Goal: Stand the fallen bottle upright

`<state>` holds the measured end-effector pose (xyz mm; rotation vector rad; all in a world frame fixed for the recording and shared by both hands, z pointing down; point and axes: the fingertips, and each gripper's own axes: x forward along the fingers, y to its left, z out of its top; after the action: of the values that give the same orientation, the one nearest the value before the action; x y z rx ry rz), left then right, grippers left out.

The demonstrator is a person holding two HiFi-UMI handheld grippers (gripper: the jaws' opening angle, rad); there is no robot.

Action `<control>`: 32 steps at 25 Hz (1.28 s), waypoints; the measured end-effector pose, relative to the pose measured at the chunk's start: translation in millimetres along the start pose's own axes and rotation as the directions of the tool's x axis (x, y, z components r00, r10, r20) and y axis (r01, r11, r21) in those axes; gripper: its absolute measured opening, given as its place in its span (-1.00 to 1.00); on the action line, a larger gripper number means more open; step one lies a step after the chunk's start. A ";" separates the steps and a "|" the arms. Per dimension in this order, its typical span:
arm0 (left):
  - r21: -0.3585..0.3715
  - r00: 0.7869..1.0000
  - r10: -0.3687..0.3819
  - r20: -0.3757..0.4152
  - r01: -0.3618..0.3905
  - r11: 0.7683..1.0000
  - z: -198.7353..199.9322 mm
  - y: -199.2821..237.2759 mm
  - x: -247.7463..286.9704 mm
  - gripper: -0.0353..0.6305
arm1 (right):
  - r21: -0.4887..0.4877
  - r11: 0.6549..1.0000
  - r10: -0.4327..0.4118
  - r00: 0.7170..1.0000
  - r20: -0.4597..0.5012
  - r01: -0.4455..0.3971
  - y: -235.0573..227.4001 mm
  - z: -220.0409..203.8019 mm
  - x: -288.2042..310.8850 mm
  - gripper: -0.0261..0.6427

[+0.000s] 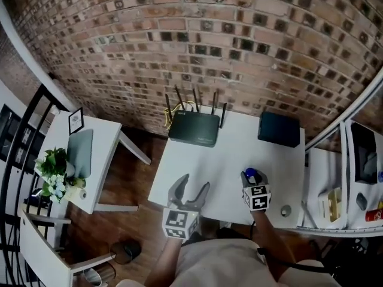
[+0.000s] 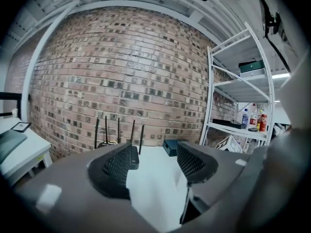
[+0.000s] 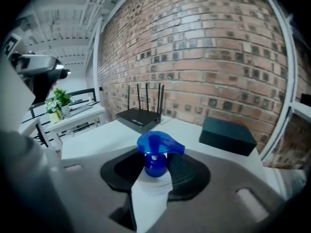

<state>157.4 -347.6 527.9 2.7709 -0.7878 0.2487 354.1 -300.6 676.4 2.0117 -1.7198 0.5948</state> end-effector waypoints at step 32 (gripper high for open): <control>0.106 0.970 -0.236 0.057 0.229 0.968 6.8 -57.1 -15.6 -0.06 | 0.300 0.909 -0.389 0.845 0.367 0.289 13.1 33.4 -192.5 0.02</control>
<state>175.5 -294.8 506.9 2.9458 -0.4695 0.1518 315.6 -166.3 539.2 2.6992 -1.4927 0.2581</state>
